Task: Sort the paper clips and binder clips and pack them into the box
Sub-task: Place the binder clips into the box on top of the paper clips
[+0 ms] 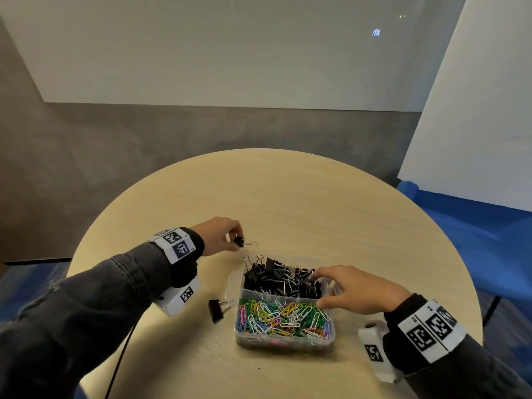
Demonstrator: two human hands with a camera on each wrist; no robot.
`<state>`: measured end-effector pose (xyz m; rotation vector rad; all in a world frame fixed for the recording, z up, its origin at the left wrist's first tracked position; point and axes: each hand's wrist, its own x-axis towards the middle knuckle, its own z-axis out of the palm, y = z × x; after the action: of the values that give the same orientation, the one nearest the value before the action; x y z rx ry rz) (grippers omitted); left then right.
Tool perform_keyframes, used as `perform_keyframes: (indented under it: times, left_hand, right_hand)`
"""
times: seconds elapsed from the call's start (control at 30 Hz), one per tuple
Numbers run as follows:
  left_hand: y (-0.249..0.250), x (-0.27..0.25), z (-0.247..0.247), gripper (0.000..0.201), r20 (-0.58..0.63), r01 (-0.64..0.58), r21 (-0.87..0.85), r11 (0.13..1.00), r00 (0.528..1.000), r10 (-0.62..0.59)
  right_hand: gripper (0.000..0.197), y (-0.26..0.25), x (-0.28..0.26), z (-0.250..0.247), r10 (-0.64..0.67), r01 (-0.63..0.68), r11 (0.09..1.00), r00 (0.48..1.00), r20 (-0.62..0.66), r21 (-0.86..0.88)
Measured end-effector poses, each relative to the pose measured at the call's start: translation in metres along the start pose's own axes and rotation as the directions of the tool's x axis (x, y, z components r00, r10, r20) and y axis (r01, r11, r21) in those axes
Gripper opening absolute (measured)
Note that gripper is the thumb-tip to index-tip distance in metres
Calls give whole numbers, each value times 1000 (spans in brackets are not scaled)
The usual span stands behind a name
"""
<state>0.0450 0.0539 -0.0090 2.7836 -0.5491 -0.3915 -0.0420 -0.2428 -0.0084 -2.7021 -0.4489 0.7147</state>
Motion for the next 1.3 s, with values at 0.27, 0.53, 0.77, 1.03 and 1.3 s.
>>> perform_keyframes:
  times: [0.27,0.53,0.77,1.03,1.3]
  left_hand:
    - [54,-19,-8,43,-42,-258,-141,956,966,255]
    - [28,-52,-6,17,-37,-100,-116,988,995,97]
    - [2,-86,17,36,246,47,10,999,968,-48]
    - [8,-77,30,26,222,-48,80,996,975,29]
    - [21,-61,-20,23,-89,-17,162,987,996,32]
  right_hand:
    - [57,-1,-1,-1,1,-1,1000,1000,2,6]
    - [59,-2,-2,0,5,-5,1000,1000,5,9]
    - [57,0,0,0,-1,1,1000,1000,5,12]
    - [57,0,-1,1,-6,6,1000,1000,-10,3]
    - [63,-6,-5,-5,25,-19,999,985,-173,35]
